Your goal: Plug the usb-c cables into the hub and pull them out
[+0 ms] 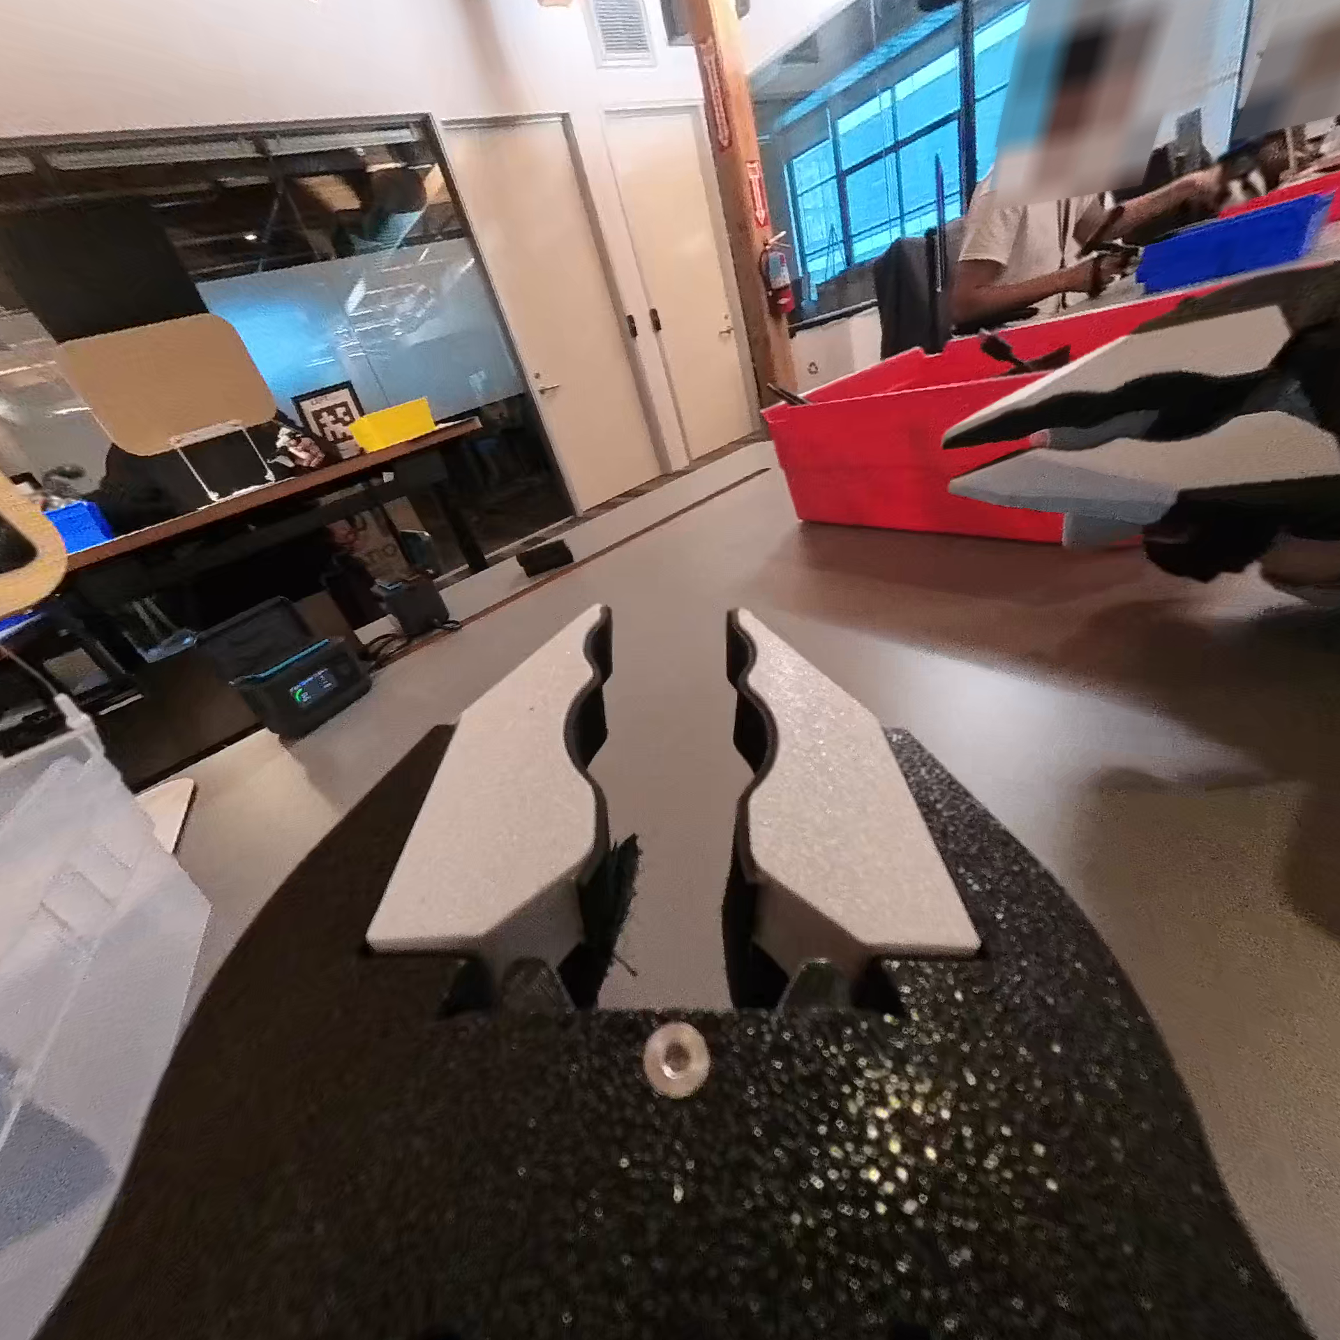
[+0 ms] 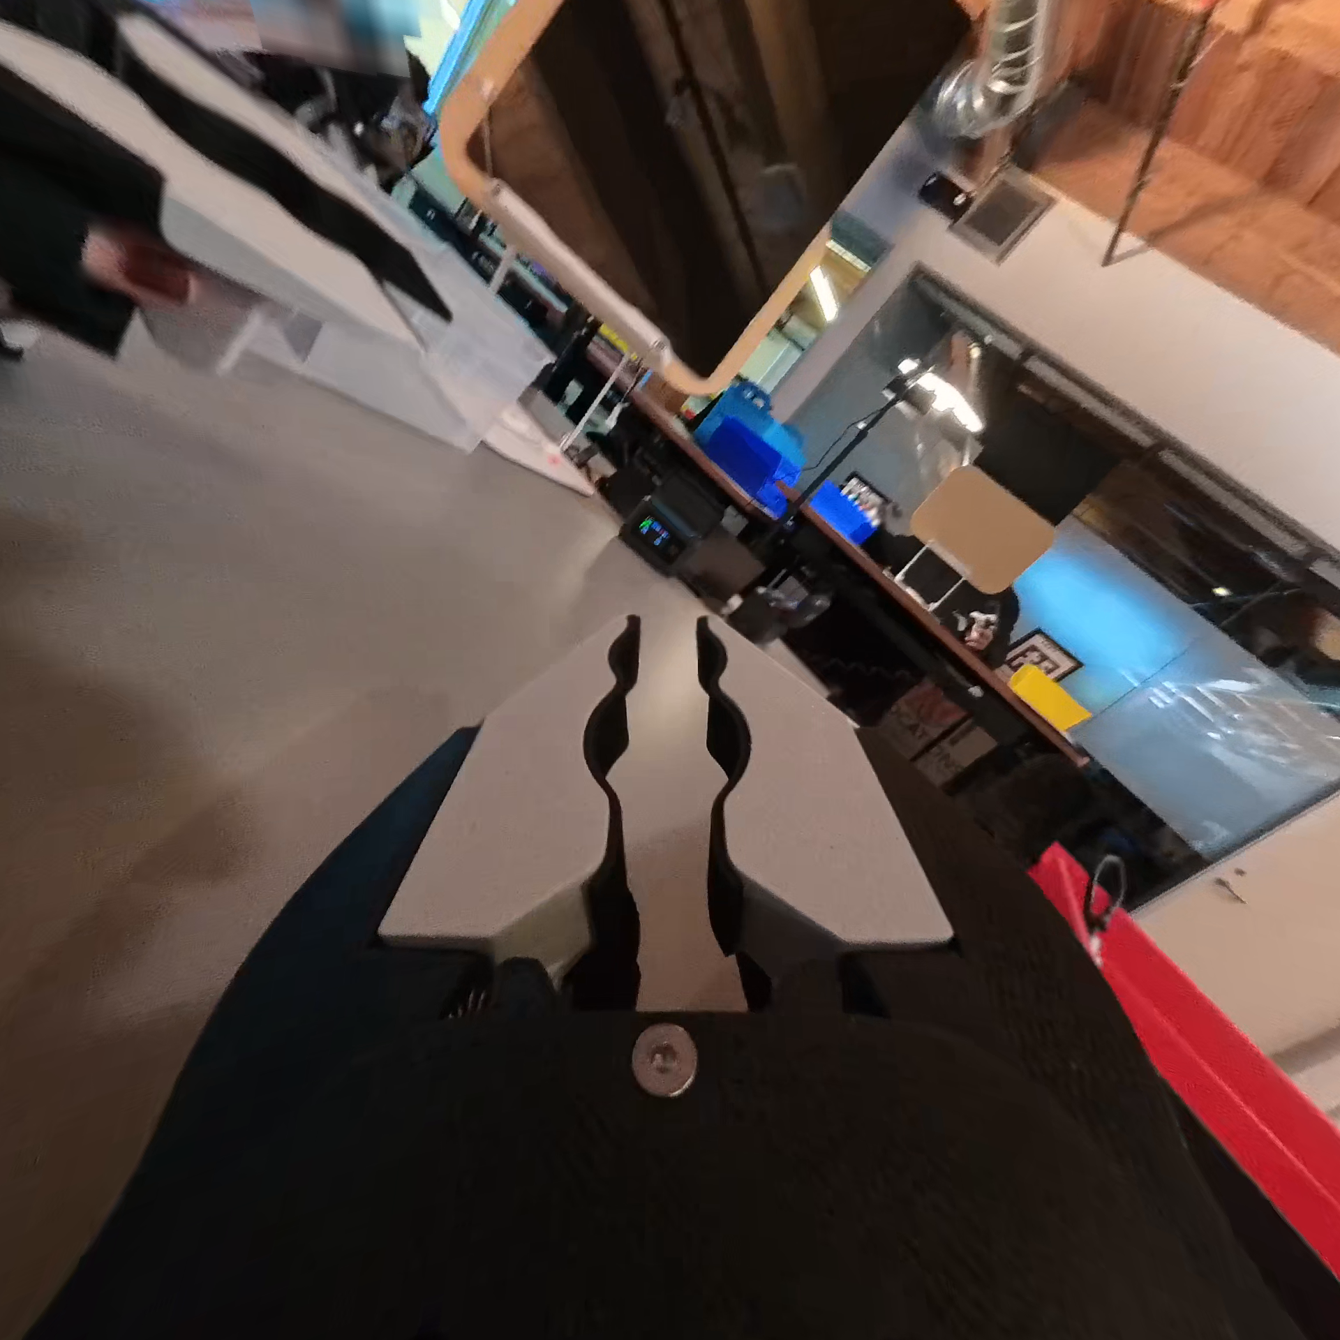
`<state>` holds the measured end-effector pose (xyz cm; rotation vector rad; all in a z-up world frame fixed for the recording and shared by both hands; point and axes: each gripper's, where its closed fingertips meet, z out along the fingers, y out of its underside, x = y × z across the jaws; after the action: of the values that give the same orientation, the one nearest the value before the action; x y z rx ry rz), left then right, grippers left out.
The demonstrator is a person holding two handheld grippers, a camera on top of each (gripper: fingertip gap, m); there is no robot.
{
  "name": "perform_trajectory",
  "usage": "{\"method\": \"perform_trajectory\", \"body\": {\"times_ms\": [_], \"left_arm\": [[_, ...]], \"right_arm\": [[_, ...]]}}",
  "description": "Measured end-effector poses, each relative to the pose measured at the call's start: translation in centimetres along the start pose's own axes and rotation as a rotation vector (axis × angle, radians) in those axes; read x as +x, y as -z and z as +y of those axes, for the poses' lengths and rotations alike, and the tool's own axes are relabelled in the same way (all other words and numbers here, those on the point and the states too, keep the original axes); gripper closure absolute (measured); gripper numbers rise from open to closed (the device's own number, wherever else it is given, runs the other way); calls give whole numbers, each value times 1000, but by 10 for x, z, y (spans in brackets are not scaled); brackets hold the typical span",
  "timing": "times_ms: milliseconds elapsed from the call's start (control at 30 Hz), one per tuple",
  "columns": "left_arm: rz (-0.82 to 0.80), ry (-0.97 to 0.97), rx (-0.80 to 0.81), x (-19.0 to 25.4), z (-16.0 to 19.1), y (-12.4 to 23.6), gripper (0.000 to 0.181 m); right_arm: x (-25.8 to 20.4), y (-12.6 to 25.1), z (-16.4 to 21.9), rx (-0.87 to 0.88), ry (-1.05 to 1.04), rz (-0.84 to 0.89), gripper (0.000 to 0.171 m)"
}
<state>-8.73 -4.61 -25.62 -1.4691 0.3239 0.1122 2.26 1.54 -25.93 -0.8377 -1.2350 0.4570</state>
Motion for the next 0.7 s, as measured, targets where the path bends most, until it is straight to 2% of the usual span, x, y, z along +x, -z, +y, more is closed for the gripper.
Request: {"method": "perform_trajectory", "body": {"times_ms": [67,133,333,700], "left_arm": [[-8,-21,6,2,-1,9,153],[-4,-32,39,4,-7,13,158],[46,-15,-58,9,10,-1,156],[85,-6,-38,13,8,-2,151]], "right_arm": [[-8,8,10,-34,3,-60,158],[5,13,14,-44,-27,-6,158],[18,9,26,-71,-204,-21,157],[13,4,29,-93,-150,-28,157]]}}
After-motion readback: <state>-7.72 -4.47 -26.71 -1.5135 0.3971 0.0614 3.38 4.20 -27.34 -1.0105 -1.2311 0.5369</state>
